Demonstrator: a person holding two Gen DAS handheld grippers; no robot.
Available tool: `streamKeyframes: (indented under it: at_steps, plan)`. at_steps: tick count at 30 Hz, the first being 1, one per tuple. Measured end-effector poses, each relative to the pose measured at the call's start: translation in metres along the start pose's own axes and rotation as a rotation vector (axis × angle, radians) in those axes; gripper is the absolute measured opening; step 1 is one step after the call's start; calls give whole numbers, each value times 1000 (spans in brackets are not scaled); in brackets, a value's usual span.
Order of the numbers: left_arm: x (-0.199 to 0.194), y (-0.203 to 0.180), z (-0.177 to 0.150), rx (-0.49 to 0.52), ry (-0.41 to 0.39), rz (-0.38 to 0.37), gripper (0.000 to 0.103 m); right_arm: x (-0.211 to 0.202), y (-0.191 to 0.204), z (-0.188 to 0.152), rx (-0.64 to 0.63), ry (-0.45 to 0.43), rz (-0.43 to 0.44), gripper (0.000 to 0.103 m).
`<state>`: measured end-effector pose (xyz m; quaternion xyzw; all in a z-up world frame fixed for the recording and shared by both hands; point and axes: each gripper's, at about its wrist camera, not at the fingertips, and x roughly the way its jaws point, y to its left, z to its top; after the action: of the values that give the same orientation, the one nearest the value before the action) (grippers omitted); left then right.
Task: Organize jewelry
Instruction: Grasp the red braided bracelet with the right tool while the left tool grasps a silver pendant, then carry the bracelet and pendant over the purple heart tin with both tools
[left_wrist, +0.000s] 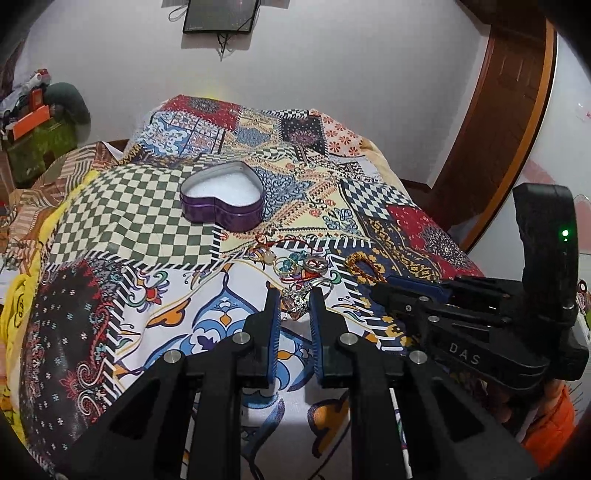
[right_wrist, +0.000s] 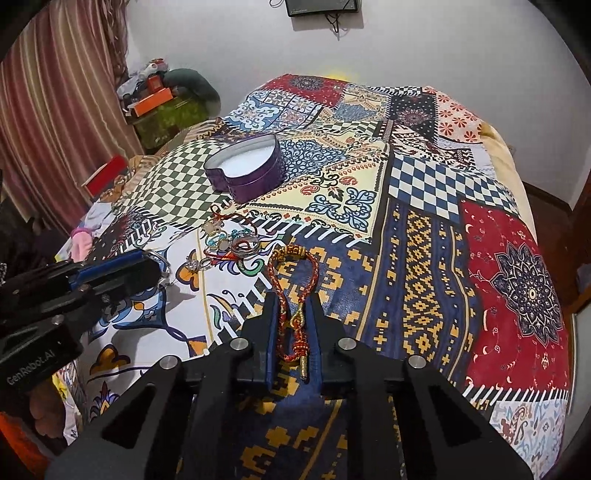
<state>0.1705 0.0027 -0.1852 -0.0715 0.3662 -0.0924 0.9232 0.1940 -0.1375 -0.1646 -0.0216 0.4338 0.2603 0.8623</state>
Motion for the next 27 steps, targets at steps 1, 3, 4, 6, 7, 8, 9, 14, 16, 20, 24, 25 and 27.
streamKeyframes:
  at_steps: [1, 3, 4, 6, 7, 8, 9, 14, 16, 20, 24, 25, 27]
  plan:
    - [-3, 0, 1, -1, -7, 4, 14, -1, -1, 1, 4, -2, -2, 12]
    - [-8, 1, 1, -3, -17, 11, 14, -7, -1, 1, 10, -13, -11, 12]
    - [-11, 1, 2, -5, -21, 13, 14, -11, -1, 2, 15, -22, -14, 12]
    - [-15, 2, 3, -8, -29, 19, 14, -19, 0, 4, 19, -40, -20, 12]
    - [-18, 2, 4, -9, -37, 24, 14, -23, 0, 5, 19, -49, -24, 12]
    - [-21, 3, 4, -9, -43, 29, 14, -27, 1, 7, 20, -60, -29, 12]
    - [-25, 4, 6, -8, -53, 37, 14, -31, 3, 9, 21, -70, -32, 12]
    - [-43, 9, 16, -5, -105, 63, 14, -48, 12, 18, 16, -121, -47, 12]
    - [-50, 11, 21, -4, -126, 72, 14, -55, 16, 24, 12, -144, -56, 12]
    - [-63, 16, 31, -2, -171, 88, 14, -64, 24, 35, 11, -189, -69, 12]
    - [-72, 24, 41, -13, -198, 85, 14, -73, 32, 45, 8, -229, -74, 12]
    - [-74, 26, 45, -13, -206, 88, 14, -74, 34, 48, 6, -239, -74, 12]
    - [-76, 28, 50, -8, -220, 96, 14, -76, 38, 54, -1, -255, -73, 12]
